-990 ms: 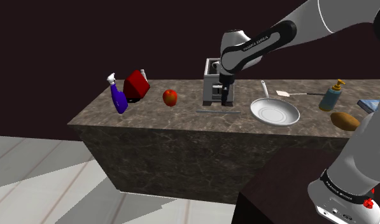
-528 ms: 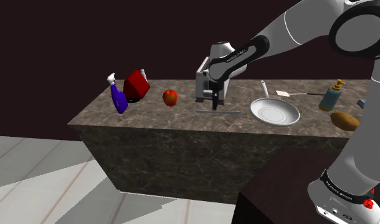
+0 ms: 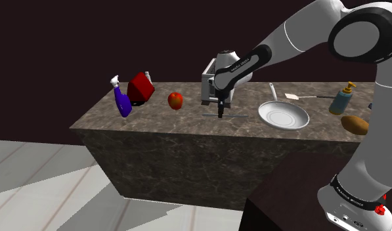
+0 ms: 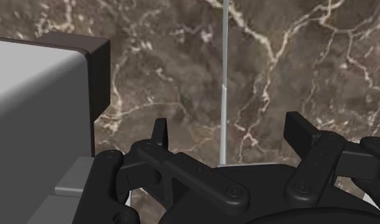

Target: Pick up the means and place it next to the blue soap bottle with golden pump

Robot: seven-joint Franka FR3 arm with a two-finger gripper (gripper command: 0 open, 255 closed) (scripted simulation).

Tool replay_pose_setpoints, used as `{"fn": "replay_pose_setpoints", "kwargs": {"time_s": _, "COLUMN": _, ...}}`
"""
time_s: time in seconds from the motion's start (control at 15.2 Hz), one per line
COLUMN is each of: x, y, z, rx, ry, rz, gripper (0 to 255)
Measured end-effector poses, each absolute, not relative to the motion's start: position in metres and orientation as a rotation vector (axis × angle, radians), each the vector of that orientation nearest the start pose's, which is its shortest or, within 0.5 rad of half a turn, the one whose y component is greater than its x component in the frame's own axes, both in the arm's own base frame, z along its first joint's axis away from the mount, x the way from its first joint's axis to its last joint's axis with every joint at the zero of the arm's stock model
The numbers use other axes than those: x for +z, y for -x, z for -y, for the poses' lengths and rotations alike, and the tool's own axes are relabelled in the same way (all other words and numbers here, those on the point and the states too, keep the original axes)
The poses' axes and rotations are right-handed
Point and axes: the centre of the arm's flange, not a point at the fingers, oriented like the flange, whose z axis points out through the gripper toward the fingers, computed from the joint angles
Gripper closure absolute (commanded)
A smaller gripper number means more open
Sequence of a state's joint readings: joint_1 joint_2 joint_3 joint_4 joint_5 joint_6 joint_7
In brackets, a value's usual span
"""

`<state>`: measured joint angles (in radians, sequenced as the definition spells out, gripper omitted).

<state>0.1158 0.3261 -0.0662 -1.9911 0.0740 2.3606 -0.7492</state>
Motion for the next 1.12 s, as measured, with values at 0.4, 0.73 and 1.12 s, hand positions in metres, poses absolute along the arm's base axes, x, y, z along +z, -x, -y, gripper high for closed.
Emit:
{"fn": "replay_pose_setpoints", "kwargs": {"time_s": 0.4, "x": 0.3028, "y": -0.6095, "z": -0.0316, "rx": -0.085, "ry": 2.910, "rz": 1.144, "gripper": 255}}
{"fn": "replay_pose_setpoints", "kwargs": {"time_s": 0.73, "x": 0.3016, "y": -0.6083, "z": -0.0333, "rx": -0.078, "ry": 2.906, "rz": 1.147, "gripper": 255}}
{"fn": "replay_pose_setpoints", "kwargs": {"time_s": 1.12, "x": 0.3077, "y": -0.6088, "z": -0.0326, "rx": -0.078, "ry": 2.906, "rz": 1.147, "gripper": 255}}
